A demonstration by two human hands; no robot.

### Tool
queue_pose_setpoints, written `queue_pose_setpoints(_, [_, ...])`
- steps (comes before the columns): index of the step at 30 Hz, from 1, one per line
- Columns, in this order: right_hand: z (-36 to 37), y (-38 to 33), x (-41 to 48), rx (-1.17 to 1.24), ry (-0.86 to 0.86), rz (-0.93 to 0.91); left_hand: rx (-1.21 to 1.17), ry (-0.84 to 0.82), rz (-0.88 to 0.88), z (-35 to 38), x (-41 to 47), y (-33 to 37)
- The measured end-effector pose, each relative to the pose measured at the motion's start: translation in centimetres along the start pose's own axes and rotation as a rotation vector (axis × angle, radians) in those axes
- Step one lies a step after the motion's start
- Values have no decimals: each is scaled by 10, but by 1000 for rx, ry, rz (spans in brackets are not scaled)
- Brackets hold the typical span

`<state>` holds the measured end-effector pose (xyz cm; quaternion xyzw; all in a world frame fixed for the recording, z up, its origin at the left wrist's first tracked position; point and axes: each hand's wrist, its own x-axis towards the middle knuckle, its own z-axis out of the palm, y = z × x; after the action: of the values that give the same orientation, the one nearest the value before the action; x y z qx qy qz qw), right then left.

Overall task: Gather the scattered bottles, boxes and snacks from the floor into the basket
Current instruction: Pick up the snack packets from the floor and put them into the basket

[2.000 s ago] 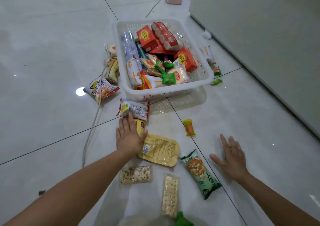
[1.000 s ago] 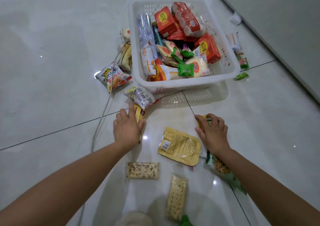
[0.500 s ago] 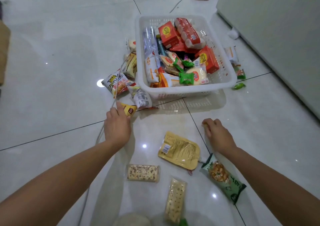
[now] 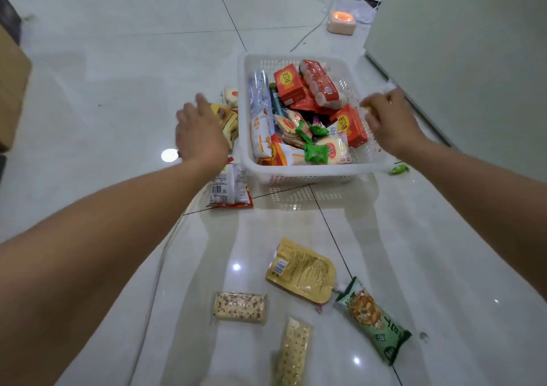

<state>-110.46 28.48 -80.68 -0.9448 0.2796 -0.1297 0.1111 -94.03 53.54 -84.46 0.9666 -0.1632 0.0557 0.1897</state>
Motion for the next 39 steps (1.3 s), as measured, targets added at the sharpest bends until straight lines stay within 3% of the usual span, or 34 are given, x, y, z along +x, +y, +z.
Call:
queue_pose_setpoints(6, [-4,-36,17,-151,-176,-12,-135,-386,179,14,1,65])
queue_pose_setpoints(8, [5,-28,0,-182,-195,-77,-155,-451,234,29,-19,50])
queue_pose_setpoints(13, [29,24,-69,-281,-191,-206,-40,-368,291,57,-66,-30])
queue_pose_setpoints(20, [74,63,-212,-235,-381,-412,233,-782,416,90,-119,-92])
queue_pose_setpoints(22, [84,64,-241,-261,-458,-546,219,-743,408,91,-123,-85])
queue_pose_setpoints(24, [91,61,-260,-294,-509,-644,206,-592,402,87,-120,-77])
queue_pose_setpoints(27, [98,55,-273,-313,-533,-645,208,-424,403,81,-110,-67])
queue_pose_setpoints(34, [108,57,-272,-309,-543,-543,207,-628,334,93,-91,-66])
queue_pose_setpoints(39, [117,55,-265,-295,-506,-504,221,-567,337,94,-87,-64])
